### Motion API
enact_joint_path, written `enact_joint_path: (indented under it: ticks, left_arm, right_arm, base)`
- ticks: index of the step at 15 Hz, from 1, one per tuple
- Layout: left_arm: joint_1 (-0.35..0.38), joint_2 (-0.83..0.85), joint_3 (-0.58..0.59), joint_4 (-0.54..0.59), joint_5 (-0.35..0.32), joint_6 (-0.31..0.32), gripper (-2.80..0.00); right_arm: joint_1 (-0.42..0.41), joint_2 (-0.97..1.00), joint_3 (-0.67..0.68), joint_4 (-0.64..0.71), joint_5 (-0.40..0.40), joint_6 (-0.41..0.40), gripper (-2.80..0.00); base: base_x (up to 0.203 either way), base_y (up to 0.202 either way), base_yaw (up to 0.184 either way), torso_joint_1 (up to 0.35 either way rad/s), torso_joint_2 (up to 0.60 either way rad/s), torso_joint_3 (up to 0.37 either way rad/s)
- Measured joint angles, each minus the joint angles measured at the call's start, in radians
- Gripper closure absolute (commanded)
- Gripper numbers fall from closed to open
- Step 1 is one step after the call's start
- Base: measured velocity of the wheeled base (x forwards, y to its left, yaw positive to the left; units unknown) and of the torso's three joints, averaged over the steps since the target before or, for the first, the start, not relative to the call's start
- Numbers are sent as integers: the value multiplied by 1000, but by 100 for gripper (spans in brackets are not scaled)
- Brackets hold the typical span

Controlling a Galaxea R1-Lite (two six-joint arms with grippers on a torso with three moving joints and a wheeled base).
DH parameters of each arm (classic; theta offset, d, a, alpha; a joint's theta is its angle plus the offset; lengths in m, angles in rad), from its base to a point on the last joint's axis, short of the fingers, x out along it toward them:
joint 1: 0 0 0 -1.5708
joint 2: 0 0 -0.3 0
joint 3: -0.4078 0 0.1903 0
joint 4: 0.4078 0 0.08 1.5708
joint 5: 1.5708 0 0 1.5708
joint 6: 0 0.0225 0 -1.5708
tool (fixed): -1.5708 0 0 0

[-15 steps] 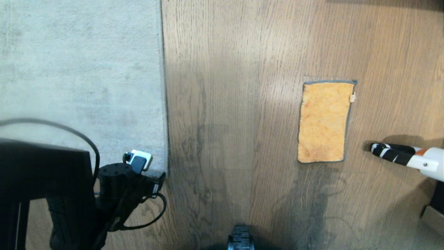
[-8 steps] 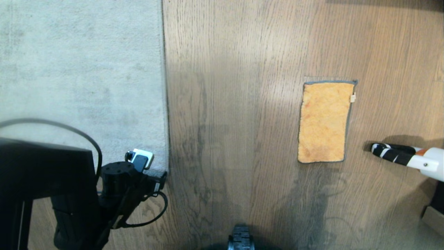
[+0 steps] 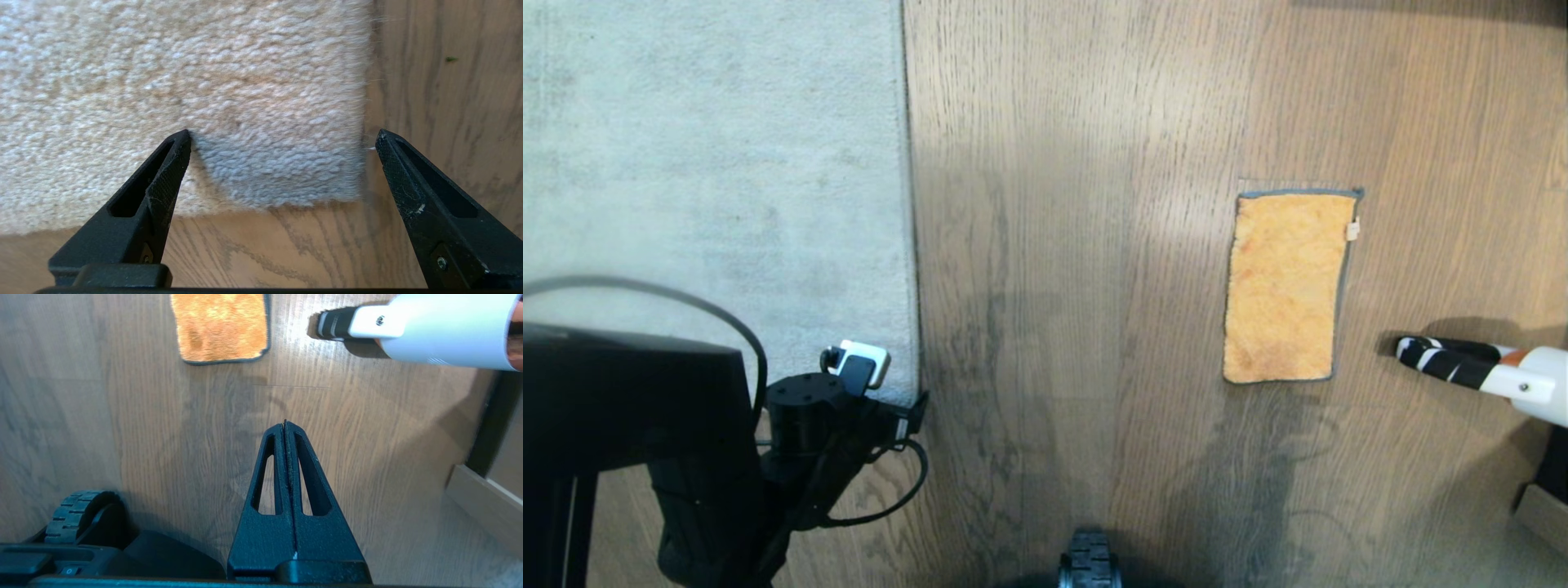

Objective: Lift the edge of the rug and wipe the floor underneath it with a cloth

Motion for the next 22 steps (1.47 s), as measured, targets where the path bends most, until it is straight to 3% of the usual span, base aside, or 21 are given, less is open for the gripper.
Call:
enact_joint_path:
  ticks: [11, 16, 22]
  left_arm:
    - [-6, 4, 72, 2, 4, -14, -280]
    - [1, 13, 83, 3, 1, 11, -280]
    - [0, 24, 78, 2, -111, 42, -280]
  right_arm:
    - [0, 0, 0, 0, 0, 0, 0]
    - [0, 0, 0, 0, 0, 0, 0]
    - [0, 0, 0, 0, 0, 0, 0]
  base:
    - [0, 0, 0, 0, 0, 0]
    - [0, 0, 0, 0, 0, 0]
    - [0, 0, 0, 0, 0, 0]
